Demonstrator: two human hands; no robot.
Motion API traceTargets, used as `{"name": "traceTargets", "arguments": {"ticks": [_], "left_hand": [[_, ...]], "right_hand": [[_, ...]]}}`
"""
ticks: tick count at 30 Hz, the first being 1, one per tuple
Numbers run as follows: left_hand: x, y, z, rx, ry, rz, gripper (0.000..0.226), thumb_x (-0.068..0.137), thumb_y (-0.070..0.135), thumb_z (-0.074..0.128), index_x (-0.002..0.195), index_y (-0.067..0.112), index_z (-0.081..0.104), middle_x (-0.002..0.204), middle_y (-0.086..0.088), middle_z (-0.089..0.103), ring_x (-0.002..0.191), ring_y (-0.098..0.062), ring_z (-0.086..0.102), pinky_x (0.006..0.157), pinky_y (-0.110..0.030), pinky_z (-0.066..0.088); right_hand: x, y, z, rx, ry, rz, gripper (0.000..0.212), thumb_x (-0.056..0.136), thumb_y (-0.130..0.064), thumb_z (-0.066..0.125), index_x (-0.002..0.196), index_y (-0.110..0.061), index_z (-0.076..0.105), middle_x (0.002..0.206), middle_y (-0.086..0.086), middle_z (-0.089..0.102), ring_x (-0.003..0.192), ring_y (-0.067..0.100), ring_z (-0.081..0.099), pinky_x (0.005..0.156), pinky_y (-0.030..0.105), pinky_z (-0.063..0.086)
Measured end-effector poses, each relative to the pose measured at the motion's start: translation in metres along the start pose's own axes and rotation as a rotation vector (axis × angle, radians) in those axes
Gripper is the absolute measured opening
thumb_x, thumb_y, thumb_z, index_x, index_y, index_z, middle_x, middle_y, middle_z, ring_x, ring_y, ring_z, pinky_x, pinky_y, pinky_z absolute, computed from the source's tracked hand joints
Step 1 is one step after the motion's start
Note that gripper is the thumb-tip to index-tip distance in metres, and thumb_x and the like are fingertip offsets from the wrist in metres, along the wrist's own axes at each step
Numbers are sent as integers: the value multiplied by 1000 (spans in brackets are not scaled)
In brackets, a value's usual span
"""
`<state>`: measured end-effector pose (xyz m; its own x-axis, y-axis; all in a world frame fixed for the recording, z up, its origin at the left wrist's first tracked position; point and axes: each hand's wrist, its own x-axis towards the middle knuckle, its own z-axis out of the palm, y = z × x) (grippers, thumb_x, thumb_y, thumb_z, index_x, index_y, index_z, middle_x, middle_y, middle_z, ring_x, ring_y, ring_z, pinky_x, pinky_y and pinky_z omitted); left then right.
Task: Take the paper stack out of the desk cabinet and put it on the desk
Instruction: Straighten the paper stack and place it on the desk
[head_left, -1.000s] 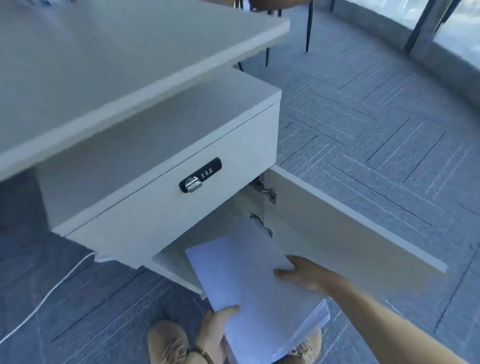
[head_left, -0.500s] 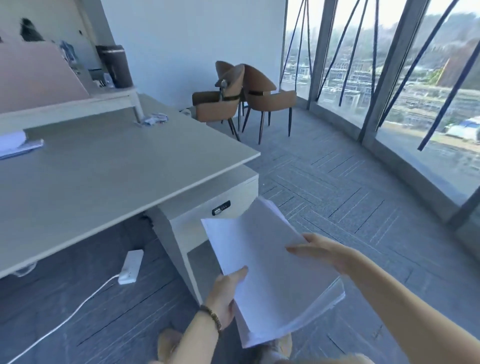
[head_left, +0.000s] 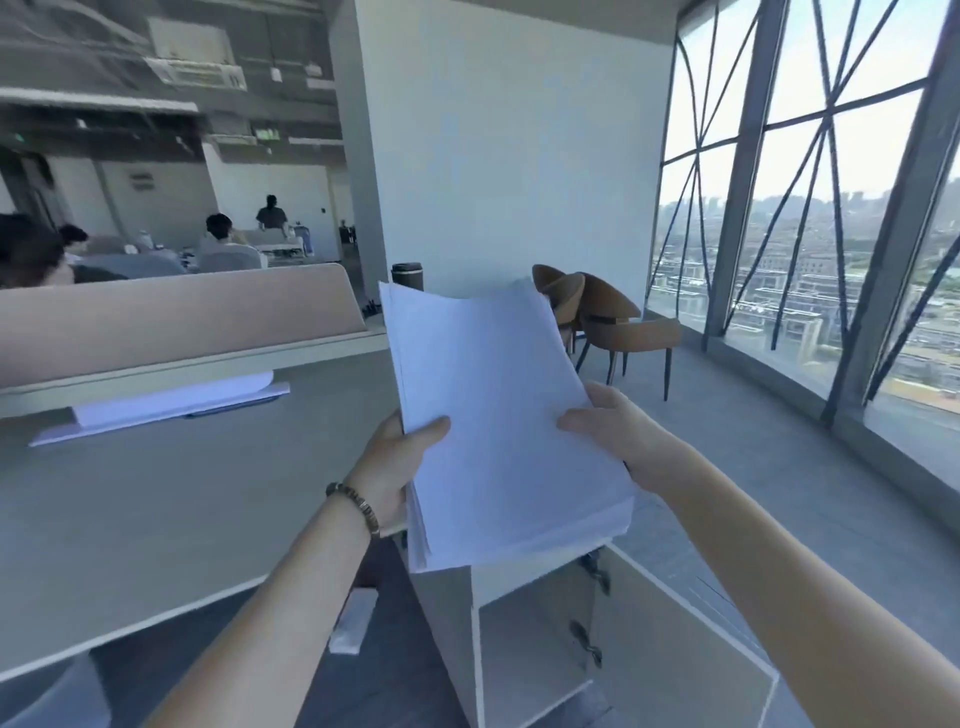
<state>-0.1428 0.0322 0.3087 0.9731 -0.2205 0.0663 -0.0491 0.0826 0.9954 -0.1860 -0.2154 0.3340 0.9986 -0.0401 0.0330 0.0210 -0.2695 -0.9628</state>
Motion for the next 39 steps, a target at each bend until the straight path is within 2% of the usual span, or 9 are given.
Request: {"name": "traceTargets", "arguments": {"ticks": [3, 7, 11, 15, 18, 23, 27, 33, 39], "left_hand": [[10, 35, -49, 81, 75, 101, 32, 95, 12, 62, 126, 9, 65, 123, -6, 72, 110, -25, 69, 97, -42, 54], [32, 46, -110, 67, 252, 187, 23, 92, 8, 65, 115, 8, 69, 120, -11, 72, 110, -30, 69, 99, -48, 52], [64, 17, -171, 35, 405, 228, 21, 91, 9, 66, 108, 19, 71, 114, -2, 75, 106, -26, 71, 94, -44, 55], [88, -33, -228, 85, 494, 221, 14, 91, 13, 67, 95, 25, 73, 99, 6, 78, 94, -19, 73, 83, -37, 58], [92, -61, -257, 113, 482, 162, 17, 85, 22, 73, 102, 24, 75, 102, 7, 79, 98, -18, 74, 86, -40, 59], [90, -45, -274, 68, 440, 172, 24, 81, 16, 78, 104, 19, 73, 98, 7, 80, 92, -14, 76, 72, -26, 58], [98, -35, -268, 46, 500, 219, 33, 79, 10, 80, 106, 25, 71, 96, 12, 80, 85, -3, 76, 64, -15, 56], [125, -30, -250, -7, 653, 203, 26, 76, 19, 83, 101, 15, 77, 94, 6, 81, 90, -13, 77, 67, -22, 58], [144, -19, -252, 61, 576, 270, 33, 81, 18, 78, 113, 19, 71, 105, 8, 79, 96, -9, 75, 76, -26, 55]], "right_hand": [[35, -25, 41, 32, -31, -123, 55, 78, -16, 64, 131, -13, 50, 127, 14, 64, 112, 36, 67, 97, 60, 52], [93, -32, 108, 29, -4, -246, 48, 91, 5, 51, 134, -17, 43, 116, 1, 61, 114, 28, 62, 92, 49, 52], [156, -15, 190, 18, 69, -318, 49, 87, 5, 47, 128, -21, 43, 117, 12, 60, 108, 37, 57, 95, 50, 48], [202, 21, 261, 68, 102, -276, 48, 87, 7, 46, 126, -22, 47, 109, 9, 65, 97, 31, 58, 72, 34, 46], [216, 42, 295, 90, 52, -242, 51, 86, 7, 49, 111, -38, 50, 101, -6, 64, 98, 30, 60, 74, 35, 47], [217, 21, 299, 319, -33, -258, 38, 90, -15, 73, 118, -37, 57, 115, -10, 71, 105, 7, 71, 80, 27, 57], [235, -10, 286, 397, -57, -334, 47, 90, -25, 74, 132, -26, 55, 126, -3, 71, 115, 16, 70, 94, 41, 56], [265, -18, 286, 387, -12, -365, 45, 86, -40, 74, 124, -28, 53, 121, -9, 71, 112, 12, 69, 97, 50, 56], [290, -33, 252, 295, -112, -447, 38, 97, -35, 62, 130, -27, 46, 102, -16, 64, 94, -8, 63, 81, 13, 48]]}}
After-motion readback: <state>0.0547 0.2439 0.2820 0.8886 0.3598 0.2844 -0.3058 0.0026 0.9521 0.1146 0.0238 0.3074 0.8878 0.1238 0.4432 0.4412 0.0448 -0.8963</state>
